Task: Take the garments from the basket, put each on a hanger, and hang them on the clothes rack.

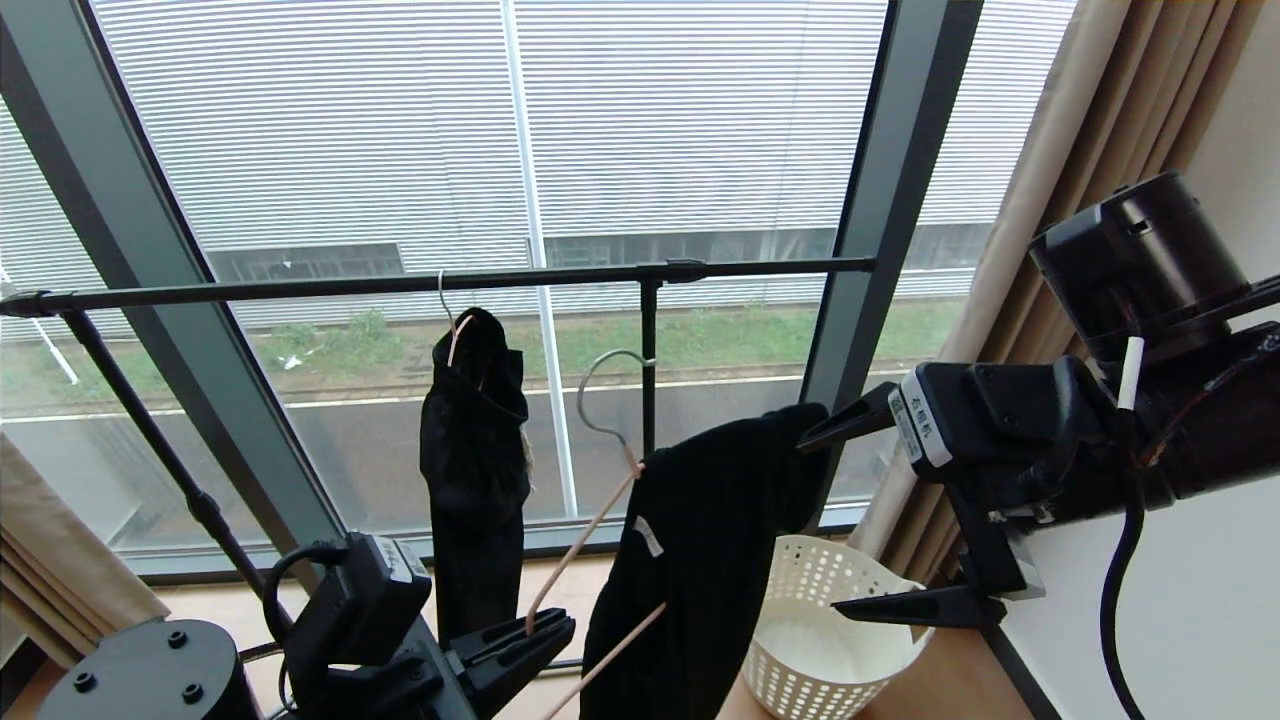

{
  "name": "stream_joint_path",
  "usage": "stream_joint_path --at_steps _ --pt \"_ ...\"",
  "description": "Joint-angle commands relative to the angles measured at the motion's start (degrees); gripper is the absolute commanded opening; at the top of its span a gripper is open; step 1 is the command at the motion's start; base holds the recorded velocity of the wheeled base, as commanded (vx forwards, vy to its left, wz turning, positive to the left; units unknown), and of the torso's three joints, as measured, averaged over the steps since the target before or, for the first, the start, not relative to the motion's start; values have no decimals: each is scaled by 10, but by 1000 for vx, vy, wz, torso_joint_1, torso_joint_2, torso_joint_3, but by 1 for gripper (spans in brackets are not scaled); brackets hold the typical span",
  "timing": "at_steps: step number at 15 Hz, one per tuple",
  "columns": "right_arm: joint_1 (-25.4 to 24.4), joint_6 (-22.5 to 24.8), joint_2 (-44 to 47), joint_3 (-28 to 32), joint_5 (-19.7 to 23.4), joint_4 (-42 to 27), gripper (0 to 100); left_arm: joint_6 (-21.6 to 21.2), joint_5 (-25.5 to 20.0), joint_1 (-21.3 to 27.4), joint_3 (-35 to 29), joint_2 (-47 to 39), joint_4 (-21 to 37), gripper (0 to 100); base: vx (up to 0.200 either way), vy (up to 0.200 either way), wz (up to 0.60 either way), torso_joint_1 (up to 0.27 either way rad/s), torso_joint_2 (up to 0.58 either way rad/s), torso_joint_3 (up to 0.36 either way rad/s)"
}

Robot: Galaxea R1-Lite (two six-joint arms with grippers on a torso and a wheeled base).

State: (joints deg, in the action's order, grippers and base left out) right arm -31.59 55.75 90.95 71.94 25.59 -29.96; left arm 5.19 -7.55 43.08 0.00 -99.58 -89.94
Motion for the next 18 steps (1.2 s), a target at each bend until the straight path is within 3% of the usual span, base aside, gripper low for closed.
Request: stream_joint_path --at_steps 1,3,4,9,12,18 --pt "19 15 43 53 16 -46 100 -16 -12 7 0 2 -1 0 0 0 0 0 0 0" --pt "20 23 66 92 18 -75 100 -90 -87 -26 0 1 -1 0 0 0 0 0 0 0" --pt "20 23 70 95 23 -76 100 -99 -93 -34 0 -2 -1 0 0 0 0 0 0 0" --pt "19 24 110 102 33 -75 100 -118 -120 -57 0 -10 -1 0 0 0 0 0 0 0" --pt "18 24 121 112 35 -75 100 -118 -158 -57 0 -10 -1 0 0 0 0 0 0 0" --pt "7 24 131 109 35 -77 100 -118 -160 -55 0 -10 -1 0 0 0 0 0 0 0"
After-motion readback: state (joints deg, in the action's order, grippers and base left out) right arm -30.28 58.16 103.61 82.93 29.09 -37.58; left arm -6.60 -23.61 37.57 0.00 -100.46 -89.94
